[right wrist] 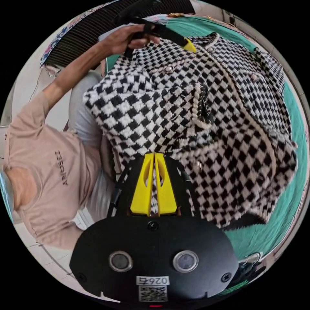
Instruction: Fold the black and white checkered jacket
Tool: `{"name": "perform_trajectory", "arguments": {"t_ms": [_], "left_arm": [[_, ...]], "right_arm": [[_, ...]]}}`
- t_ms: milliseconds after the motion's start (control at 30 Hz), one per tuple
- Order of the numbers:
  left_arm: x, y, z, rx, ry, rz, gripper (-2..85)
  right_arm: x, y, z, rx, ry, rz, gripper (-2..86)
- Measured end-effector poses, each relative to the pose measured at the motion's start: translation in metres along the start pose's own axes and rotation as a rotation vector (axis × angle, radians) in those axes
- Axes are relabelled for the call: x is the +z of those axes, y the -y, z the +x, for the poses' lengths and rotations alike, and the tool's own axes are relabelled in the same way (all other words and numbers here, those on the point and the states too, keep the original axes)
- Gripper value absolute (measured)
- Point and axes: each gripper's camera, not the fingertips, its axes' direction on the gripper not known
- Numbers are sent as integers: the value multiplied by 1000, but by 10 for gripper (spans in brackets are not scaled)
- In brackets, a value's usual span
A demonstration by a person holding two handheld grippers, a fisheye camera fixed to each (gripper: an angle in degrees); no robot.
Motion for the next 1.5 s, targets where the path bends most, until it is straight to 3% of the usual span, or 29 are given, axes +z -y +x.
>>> {"name": "perform_trajectory", "arguments": {"t_ms": [100, 167, 233, 300, 433, 533, 567, 667, 733, 767, 833, 900, 967, 1000, 1067, 1267, 1367, 1400, 1433, 1467, 1500], "left_arm": [[-24, 15, -17, -56, 21, 169, 64], [-31, 34, -22, -44, 39, 232, 85], [-28, 61, -25, -27, 79, 252, 119], [-9, 109, -26, 10, 185, 198, 188], [40, 178, -31, 31, 278, 86, 262], [96, 225, -47, -7, 237, -27, 281], [125, 238, -55, -37, 216, -116, 277], [153, 256, -32, -9, 586, -243, 174], [144, 256, -17, 105, 475, -230, 77], [119, 249, -10, 133, 378, -135, 33], [69, 230, -5, 188, 197, 28, 26], [1, 204, -15, 199, -18, 226, 20], [-40, 187, -19, 209, -101, 336, 18], [-60, 180, -19, 229, -97, 366, 17], [-77, 174, -24, 191, -150, 375, 15], [-110, 75, -27, 155, -409, 528, 15], [-129, 65, -40, 127, -312, 638, 20], [-125, 99, -49, 123, -222, 637, 23], [-118, 123, -56, 112, -184, 619, 26], [-92, 176, -76, 72, -122, 513, 32], [-57, 216, -101, -25, -113, 357, 43]], "right_arm": [[-50, -42, -11, 88, -84, 199, -8], [-86, -80, 4, 271, -99, 440, -1], [-112, -137, 42, 613, -51, 708, 28], [-114, -164, 61, 759, -42, 824, 51], [-85, -162, 98, 960, -170, 733, 145], [-64, -141, 109, 954, -124, 789, 181], [-60, -132, 111, 946, -111, 777, 179], [-56, -83, 95, 960, -364, 553, 47], [-67, -58, 69, 843, -339, 523, 0], [-76, -58, 55, 809, -351, 568, -4], [-120, -81, -17, 740, -396, 828, -9], [-146, -99, -62, 703, -430, 934, -10], [-168, -120, -99, 685, -443, 1056, -10], [-181, -123, -116, 632, -495, 1067, -10], [-190, -112, -108, 701, -528, 901, -10], [-203, -145, -199, 552, -485, 1276, -11], [-213, -151, -224, 503, -532, 1341, -11], [-226, -137, -209, 514, -669, 1274, -11], [-240, -116, -168, 659, -828, 1193, -10], [-246, -108, -140, 794, -942, 1150, -10], [-256, -93, -77, 1011, -1070, 981, -10]]}}
